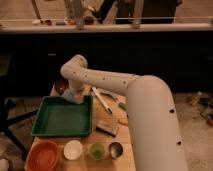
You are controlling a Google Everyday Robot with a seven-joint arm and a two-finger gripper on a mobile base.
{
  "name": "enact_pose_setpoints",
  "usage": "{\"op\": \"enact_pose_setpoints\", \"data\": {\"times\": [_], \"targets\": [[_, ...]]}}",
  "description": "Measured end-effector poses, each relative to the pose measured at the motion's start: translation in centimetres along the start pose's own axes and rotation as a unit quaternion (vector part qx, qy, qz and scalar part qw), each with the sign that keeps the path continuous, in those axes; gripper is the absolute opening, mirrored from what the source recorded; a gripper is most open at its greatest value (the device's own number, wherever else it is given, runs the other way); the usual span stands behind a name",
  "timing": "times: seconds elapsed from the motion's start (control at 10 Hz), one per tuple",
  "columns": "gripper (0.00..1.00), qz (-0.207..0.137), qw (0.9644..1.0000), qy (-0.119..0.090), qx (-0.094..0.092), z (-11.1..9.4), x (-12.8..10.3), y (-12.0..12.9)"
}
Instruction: Wipe purple bowl with sponge
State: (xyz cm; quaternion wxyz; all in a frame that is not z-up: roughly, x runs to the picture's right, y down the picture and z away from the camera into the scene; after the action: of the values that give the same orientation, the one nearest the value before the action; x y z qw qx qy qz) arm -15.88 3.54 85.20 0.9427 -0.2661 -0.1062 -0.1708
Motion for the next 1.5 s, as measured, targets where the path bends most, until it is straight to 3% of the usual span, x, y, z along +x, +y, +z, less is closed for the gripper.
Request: {"op": "enact_pose_setpoints", "data": {"times": [0.4, 1.1, 1.5], "targets": [[0.0, -0.04, 0.9992, -0.005, 0.0, 0.0, -0.5, -2.1], [0.0, -0.04, 0.9992, -0.004, -0.001, 0.1, -0.4, -2.1], [0.0, -0.105, 0.9938, 0.035, -0.002, -0.4, -1.0, -3.3]]}}
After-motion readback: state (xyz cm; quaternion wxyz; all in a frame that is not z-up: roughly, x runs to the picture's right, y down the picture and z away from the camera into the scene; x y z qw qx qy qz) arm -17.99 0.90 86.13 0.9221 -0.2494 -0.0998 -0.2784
